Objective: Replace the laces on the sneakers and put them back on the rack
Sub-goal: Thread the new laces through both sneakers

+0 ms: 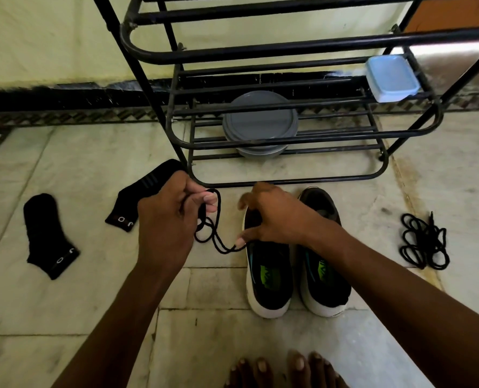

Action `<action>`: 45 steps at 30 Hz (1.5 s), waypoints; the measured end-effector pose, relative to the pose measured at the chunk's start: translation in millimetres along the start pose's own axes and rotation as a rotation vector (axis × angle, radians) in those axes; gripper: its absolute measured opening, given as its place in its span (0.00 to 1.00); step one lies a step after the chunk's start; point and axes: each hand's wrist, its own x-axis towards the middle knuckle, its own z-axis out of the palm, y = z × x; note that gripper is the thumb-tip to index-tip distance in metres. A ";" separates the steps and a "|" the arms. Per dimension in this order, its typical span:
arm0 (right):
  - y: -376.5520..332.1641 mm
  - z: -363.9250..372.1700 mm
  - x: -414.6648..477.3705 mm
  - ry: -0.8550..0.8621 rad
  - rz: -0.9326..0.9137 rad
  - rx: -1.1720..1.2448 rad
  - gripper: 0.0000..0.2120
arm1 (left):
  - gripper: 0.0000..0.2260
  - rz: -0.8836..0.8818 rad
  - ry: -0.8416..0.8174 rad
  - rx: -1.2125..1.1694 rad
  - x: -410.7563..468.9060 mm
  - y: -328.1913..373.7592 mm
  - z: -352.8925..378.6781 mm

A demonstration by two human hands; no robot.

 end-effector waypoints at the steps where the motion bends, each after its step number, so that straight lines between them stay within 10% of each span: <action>1: -2.8 0.6 -1.0 0.034 -0.009 0.055 0.37 | 0.05 -0.019 -0.013 -0.007 -0.3 1.7 -0.8; 14: -27.3 -26.2 -13.6 0.182 -0.185 0.555 0.41 | 0.04 -0.099 -0.093 0.086 -0.4 20.0 -17.4; 25: -49.7 -3.6 -11.0 0.229 -0.324 1.167 0.14 | 0.11 -0.215 -0.033 -0.050 5.9 21.4 -17.7; 30: -29.5 -1.4 -12.5 0.206 -0.236 1.100 0.08 | 0.08 -0.239 0.121 -0.095 9.6 14.9 -17.3; 33: -10.7 7.7 -9.7 -0.001 -0.137 0.653 0.08 | 0.06 -0.222 0.185 -0.102 13.0 17.2 -20.6; 36: -8.0 -0.1 -12.6 -0.047 0.001 0.223 0.28 | 0.05 -0.199 0.117 -0.091 10.7 21.8 -22.1; 40: -25.5 -21.9 -19.5 0.204 -0.155 0.643 0.31 | 0.07 -0.204 0.075 -0.045 5.1 28.5 -13.6; 45: -57.0 -22.0 -24.7 0.165 -0.302 1.046 0.11 | 0.10 -0.203 0.074 -0.126 5.8 36.5 -5.9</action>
